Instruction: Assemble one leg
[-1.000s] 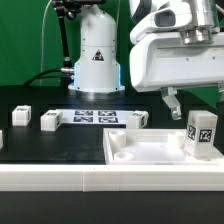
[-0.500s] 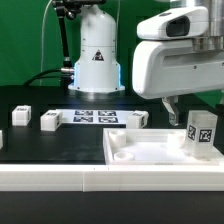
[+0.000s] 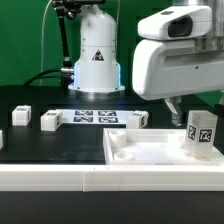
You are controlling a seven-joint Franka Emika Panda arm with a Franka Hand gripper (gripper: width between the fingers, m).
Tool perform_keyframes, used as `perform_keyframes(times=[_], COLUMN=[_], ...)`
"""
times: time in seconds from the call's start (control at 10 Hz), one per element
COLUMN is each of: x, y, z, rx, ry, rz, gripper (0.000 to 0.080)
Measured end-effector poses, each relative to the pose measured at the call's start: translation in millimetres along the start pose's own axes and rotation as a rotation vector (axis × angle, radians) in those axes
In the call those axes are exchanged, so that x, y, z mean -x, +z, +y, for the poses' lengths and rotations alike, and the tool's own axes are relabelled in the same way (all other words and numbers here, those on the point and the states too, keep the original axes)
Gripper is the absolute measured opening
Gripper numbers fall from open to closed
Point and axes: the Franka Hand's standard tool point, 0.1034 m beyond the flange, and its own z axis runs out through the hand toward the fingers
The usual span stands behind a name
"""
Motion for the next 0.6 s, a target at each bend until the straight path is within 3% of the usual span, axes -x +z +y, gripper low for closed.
perform_keyframes(times=[0.2,0.4,0.6], x=[-0.3,-0.2,0.0], y=[-0.2,-0.1,0.6], z=[-0.2,-0.2,-2.1], rx=[0.000,0.000,0.004], ry=[0.003,0.012,0.185], rz=[0.001,0.001,-0.001], gripper=[0.0287,0.0288,0.0288])
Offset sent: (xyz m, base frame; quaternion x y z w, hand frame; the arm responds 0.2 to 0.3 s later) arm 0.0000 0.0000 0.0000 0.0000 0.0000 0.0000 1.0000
